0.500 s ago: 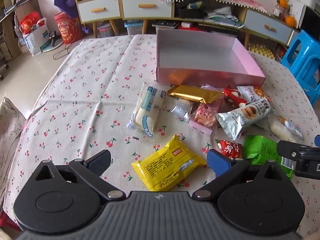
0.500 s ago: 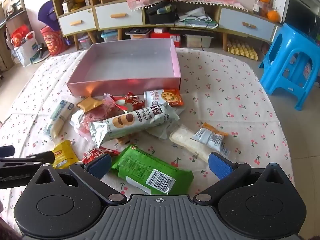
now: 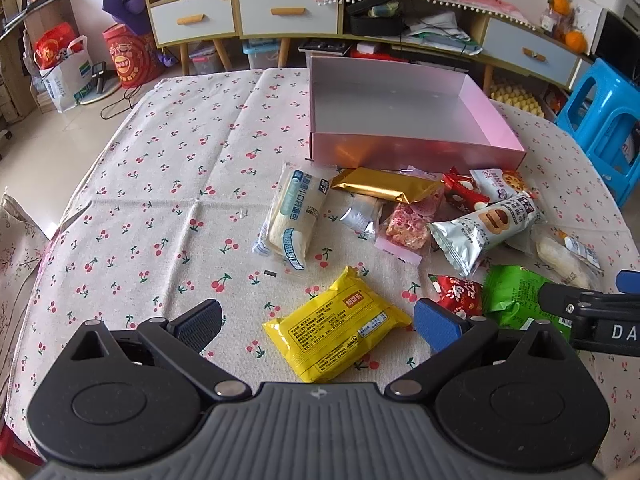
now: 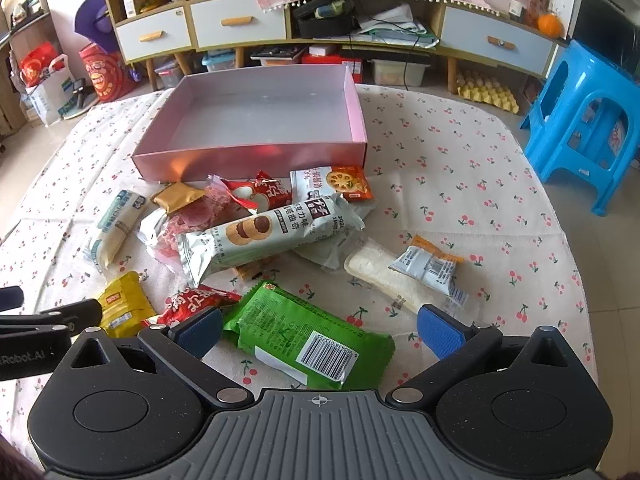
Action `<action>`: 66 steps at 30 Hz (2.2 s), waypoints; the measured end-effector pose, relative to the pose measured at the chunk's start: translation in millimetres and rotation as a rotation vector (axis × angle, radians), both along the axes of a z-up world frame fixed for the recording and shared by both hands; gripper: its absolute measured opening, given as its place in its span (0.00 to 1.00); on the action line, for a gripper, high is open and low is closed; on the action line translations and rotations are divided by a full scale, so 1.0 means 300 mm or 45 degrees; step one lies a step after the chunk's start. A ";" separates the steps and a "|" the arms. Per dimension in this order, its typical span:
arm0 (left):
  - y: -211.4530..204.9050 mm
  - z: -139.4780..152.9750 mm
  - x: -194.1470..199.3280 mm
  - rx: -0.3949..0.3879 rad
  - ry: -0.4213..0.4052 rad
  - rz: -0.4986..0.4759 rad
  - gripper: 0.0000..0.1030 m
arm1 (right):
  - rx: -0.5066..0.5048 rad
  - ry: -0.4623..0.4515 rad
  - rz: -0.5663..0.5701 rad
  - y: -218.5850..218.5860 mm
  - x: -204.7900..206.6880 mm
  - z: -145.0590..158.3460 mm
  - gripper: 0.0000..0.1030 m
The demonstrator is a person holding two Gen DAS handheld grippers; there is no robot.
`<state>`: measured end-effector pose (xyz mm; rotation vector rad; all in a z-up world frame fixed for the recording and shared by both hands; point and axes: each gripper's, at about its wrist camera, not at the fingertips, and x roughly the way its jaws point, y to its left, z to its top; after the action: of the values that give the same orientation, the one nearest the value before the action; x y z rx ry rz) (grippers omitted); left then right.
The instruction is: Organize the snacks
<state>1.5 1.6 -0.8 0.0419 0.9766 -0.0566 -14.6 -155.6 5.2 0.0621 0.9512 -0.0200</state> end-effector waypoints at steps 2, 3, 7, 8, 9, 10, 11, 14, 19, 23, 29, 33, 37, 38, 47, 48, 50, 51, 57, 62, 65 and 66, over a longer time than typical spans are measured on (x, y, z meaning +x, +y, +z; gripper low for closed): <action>-0.002 -0.003 0.001 0.000 0.006 0.000 1.00 | 0.003 -0.004 0.004 -0.002 -0.003 0.004 1.00; -0.003 -0.004 0.002 -0.001 0.007 -0.001 1.00 | 0.000 -0.005 0.005 -0.003 -0.004 0.005 1.00; -0.004 -0.003 0.000 0.003 0.003 -0.003 1.00 | 0.001 0.004 0.003 -0.008 -0.005 0.006 1.00; -0.003 -0.003 0.000 0.003 0.003 -0.001 1.00 | -0.003 0.000 0.004 -0.009 -0.006 0.008 1.00; -0.002 -0.004 0.001 0.002 0.005 0.000 1.00 | -0.005 -0.004 0.004 -0.009 -0.006 0.009 1.00; -0.001 -0.004 0.001 0.000 0.006 0.000 1.00 | -0.005 -0.007 0.004 -0.009 -0.007 0.011 1.00; -0.001 -0.004 0.001 0.000 0.006 0.001 1.00 | -0.010 -0.009 0.004 -0.008 -0.007 0.012 1.00; -0.002 -0.003 0.000 0.000 0.004 -0.001 1.00 | -0.003 -0.010 0.006 -0.008 -0.007 0.012 1.00; -0.001 0.000 -0.002 -0.007 -0.004 -0.003 1.00 | -0.003 -0.005 0.008 -0.006 -0.006 0.012 1.00; 0.001 0.000 -0.003 -0.011 -0.008 -0.002 1.00 | 0.002 -0.011 0.008 -0.005 -0.006 0.012 1.00; 0.003 -0.001 -0.004 -0.008 -0.034 -0.010 1.00 | -0.002 -0.026 0.017 0.001 -0.004 0.011 1.00; -0.002 0.005 -0.009 -0.007 -0.086 -0.071 1.00 | -0.074 -0.015 0.078 0.013 -0.001 0.008 1.00; -0.026 0.016 -0.001 0.096 -0.098 -0.224 1.00 | -0.060 -0.054 0.193 0.000 0.016 0.013 1.00; -0.024 0.017 0.003 0.101 -0.088 -0.260 1.00 | -0.034 -0.055 0.224 -0.007 0.024 0.014 1.00; 0.018 -0.026 0.037 0.087 -0.074 -0.480 0.90 | 0.072 -0.109 0.565 -0.034 0.052 0.004 1.00; 0.021 -0.041 0.045 0.070 -0.046 -0.492 0.86 | 0.060 -0.089 0.588 -0.034 0.052 -0.012 0.99; 0.027 -0.061 0.055 0.038 -0.007 -0.542 0.82 | 0.014 -0.026 0.641 -0.021 0.053 -0.045 0.99; 0.030 -0.069 0.057 0.025 -0.004 -0.560 0.82 | -0.016 -0.017 0.675 -0.009 0.048 -0.059 0.99; 0.035 -0.109 0.079 -0.029 0.066 -0.637 0.74 | -0.129 0.044 0.750 0.012 0.039 -0.121 0.97; 0.012 -0.136 0.075 0.017 0.109 -0.698 0.65 | -0.176 0.071 0.758 0.023 0.059 -0.148 0.93; 0.010 -0.146 0.078 0.044 0.123 -0.714 0.63 | -0.194 0.085 0.754 0.032 0.074 -0.160 0.88; 0.011 -0.147 0.080 0.046 0.124 -0.716 0.63 | -0.198 0.089 0.753 0.035 0.078 -0.163 0.86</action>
<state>25.4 5.0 -45.0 0.3492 1.0394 -0.5616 8.7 -145.0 -43.8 -0.3662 1.0052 0.4520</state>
